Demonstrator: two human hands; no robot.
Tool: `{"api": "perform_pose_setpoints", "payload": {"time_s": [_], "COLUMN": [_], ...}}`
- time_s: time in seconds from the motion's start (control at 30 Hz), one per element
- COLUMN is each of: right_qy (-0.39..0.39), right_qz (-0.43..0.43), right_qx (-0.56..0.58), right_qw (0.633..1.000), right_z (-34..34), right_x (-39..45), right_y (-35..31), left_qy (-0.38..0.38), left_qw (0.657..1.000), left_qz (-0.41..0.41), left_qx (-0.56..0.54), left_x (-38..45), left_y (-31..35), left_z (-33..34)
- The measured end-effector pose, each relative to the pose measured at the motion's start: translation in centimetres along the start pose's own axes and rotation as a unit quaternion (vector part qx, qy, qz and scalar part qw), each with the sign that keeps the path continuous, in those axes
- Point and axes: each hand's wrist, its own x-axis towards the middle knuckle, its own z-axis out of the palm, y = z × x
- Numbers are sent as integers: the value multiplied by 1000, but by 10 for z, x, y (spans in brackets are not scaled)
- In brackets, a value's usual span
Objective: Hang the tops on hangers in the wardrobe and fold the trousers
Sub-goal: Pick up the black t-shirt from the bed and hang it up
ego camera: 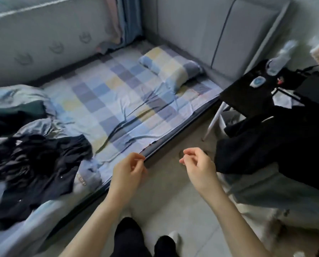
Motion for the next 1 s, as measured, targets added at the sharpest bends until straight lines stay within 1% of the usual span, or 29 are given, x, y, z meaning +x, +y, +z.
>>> {"api": "perform_pose_setpoints", "payload": {"time_s": [0.17, 0.23, 0.37, 0.43, 0.53, 0.7, 0.87, 1.0], "right_qy": [-130, -161, -253, -281, -291, -311, -324, -339], "right_qz": [-29, -32, -13, 1, 35, 72, 80, 71], "right_qx": [-62, -77, -110, -123, -134, -158, -188, -205], "right_qw": [989, 983, 961, 952, 947, 935, 924, 916], "right_z": [111, 149, 250, 298, 371, 481, 565, 622], "right_x": [13, 18, 29, 35, 47, 79, 129, 171], "right_y": [-31, -41, -61, -69, -80, -84, -81, -76], "left_qy": [110, 138, 186, 185, 164, 132, 109, 107], "left_qw": [990, 984, 967, 958, 949, 941, 933, 927], "left_qz": [-85, -108, -176, -216, -267, -311, -341, -357], "left_qx": [-15, -17, -12, -18, -14, 33, 26, 38], "left_x": [-10, -12, -7, 2, 25, 91, 161, 216], "left_y": [-73, -99, -174, -212, -267, -345, -397, -430], "left_z": [-87, -115, -185, -216, -264, -332, -370, -381]}}
